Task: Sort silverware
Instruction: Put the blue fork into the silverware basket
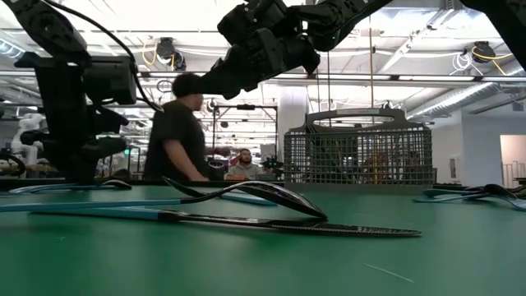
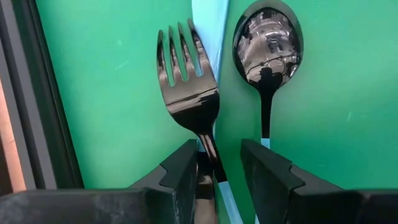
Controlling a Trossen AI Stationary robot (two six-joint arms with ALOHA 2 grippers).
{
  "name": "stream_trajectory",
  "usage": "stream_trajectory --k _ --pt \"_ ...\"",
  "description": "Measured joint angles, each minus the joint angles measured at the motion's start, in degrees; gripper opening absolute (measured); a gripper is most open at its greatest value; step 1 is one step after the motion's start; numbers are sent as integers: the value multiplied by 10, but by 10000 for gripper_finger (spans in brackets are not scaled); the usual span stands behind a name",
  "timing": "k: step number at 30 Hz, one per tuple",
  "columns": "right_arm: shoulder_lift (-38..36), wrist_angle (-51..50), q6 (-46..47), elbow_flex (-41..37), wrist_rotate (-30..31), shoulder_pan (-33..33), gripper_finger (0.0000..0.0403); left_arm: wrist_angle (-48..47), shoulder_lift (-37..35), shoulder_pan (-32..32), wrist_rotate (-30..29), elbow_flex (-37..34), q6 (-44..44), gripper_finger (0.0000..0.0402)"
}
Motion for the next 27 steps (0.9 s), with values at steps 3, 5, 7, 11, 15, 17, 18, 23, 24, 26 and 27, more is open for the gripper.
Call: stream_trajectory --k 3,5,7,11,15,17,18,23,24,26,27 --pt "0 0 0 0 0 0 93 3 0 0 0 0 4 97" --pt "0 0 0 0 0 0 93 3 0 0 -5 0 8 71" --pt "0 0 0 0 0 0 93 3 0 0 -10 0 15 43" --pt "0 0 0 0 0 0 93 2 0 0 -29 0 17 9" --pt "0 -2 4 0 0 0 93 2 -1 0 -34 0 18 12" --pt "0 -7 4 0 0 0 93 1 -4 0 -34 0 19 10" --pt "0 -10 4 0 0 0 93 0 -7 0 -34 0 21 9" --pt "0 -16 4 0 1 0 93 1 -35 0 -34 0 34 6" --pt "0 -16 4 0 1 0 93 0 -42 0 -34 0 36 6" --pt "0 -16 4 0 1 0 93 0 -58 0 -34 0 44 6" --pt "0 -16 4 0 1 0 93 -2 -67 0 -34 1 47 5"
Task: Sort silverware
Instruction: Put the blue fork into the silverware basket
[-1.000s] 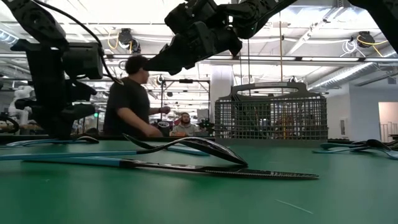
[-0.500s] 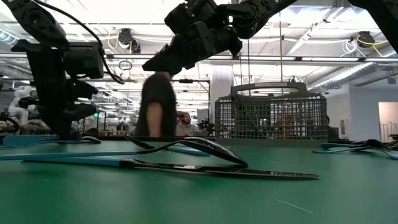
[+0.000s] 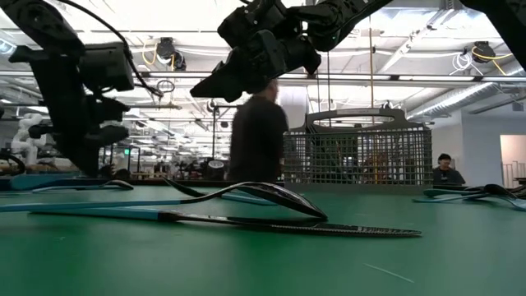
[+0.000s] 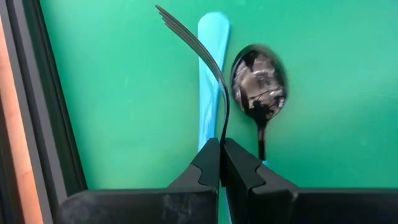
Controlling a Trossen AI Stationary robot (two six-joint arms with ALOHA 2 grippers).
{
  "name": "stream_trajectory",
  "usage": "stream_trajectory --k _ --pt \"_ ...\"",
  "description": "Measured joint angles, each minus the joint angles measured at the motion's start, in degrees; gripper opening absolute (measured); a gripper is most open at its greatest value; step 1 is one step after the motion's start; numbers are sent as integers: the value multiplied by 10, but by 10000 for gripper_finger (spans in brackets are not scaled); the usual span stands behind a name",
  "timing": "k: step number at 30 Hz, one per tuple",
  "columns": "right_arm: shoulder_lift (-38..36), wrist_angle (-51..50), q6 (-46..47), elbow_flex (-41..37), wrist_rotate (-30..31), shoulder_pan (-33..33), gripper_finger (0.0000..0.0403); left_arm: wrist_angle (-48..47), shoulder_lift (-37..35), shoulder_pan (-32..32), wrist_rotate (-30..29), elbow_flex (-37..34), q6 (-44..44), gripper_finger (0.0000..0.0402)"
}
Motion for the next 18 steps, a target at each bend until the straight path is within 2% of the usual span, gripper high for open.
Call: stream_trajectory --k 11,18 --pt "0 -26 -6 0 16 -13 93 18 -112 0 1 53 119 5" --pt "0 -10 3 0 15 -24 93 181 -186 0 14 52 269 4"
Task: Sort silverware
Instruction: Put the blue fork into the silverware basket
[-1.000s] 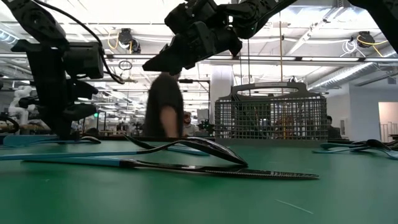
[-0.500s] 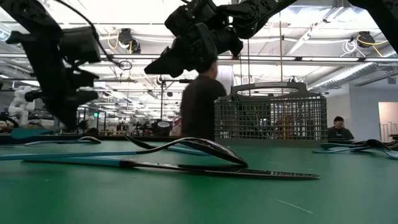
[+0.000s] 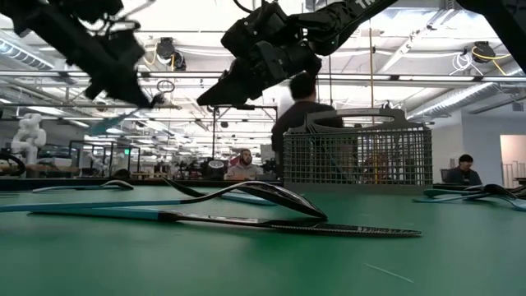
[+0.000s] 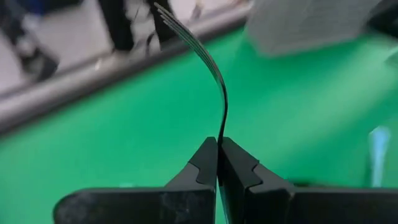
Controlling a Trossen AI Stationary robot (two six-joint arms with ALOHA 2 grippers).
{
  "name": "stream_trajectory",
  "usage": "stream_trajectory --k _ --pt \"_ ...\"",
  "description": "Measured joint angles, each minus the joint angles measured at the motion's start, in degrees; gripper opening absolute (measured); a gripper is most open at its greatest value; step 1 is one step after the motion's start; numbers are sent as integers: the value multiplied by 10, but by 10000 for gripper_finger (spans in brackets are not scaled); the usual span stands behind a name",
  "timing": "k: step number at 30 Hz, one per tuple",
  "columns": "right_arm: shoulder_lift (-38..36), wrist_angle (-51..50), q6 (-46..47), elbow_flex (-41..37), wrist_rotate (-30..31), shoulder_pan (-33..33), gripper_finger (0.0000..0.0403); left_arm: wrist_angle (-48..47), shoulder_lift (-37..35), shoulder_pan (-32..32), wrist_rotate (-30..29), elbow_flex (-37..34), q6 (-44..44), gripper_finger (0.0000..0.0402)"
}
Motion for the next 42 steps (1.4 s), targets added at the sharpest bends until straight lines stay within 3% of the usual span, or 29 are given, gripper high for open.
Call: stream_trajectory --k 4,7,11,17,22,30,36,42 --pt "0 0 -7 0 -9 -12 93 83 -31 0 42 0 58 4" --pt "0 21 -1 0 -62 -28 93 138 -45 -2 82 -1 94 4" --pt "0 97 43 -5 -105 -43 93 308 -47 -17 146 -54 136 4" --pt "0 285 160 -36 -104 -49 93 529 -44 -15 171 -163 136 4" --pt "-1 328 220 -40 -57 -49 93 687 -45 -15 169 -217 147 4" --pt "0 329 230 -40 -30 -43 93 748 -11 -16 173 -222 163 4" --pt "0 329 254 -40 -30 -40 96 815 51 -20 220 -223 171 4" --pt "0 331 268 -40 -30 -41 134 869 114 -47 230 -211 224 4"
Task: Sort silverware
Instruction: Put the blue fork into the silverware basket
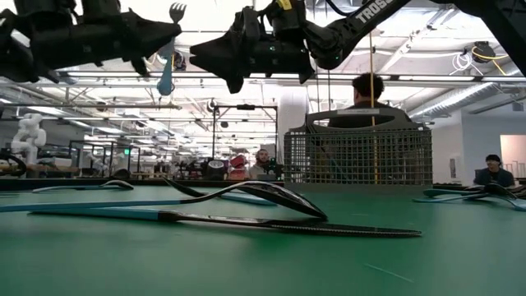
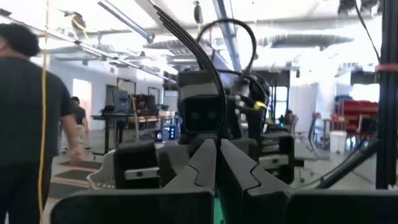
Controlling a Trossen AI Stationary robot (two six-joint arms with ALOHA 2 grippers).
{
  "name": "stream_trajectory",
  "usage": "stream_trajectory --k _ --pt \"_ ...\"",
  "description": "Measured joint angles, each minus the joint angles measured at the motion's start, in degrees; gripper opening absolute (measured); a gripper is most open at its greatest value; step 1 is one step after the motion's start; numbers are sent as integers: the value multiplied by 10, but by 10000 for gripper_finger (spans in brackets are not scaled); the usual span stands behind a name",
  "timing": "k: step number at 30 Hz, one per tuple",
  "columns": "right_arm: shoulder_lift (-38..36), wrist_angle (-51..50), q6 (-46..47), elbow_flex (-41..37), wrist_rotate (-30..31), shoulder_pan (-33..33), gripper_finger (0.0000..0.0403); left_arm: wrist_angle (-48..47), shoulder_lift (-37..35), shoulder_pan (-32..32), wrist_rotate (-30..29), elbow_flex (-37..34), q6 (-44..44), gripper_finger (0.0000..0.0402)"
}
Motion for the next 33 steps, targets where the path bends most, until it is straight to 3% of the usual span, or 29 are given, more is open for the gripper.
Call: stream_trajectory --k 8,16,22,33 --pt "0 4 0 0 0 0 191 3 83 -1 0 45 34 4" --pt "0 12 -1 0 34 0 192 35 121 -1 -1 60 34 4" --pt "0 13 -4 0 42 0 149 42 140 -1 -6 61 43 4" --pt "0 9 -22 0 43 0 8 47 142 13 -14 61 43 5"
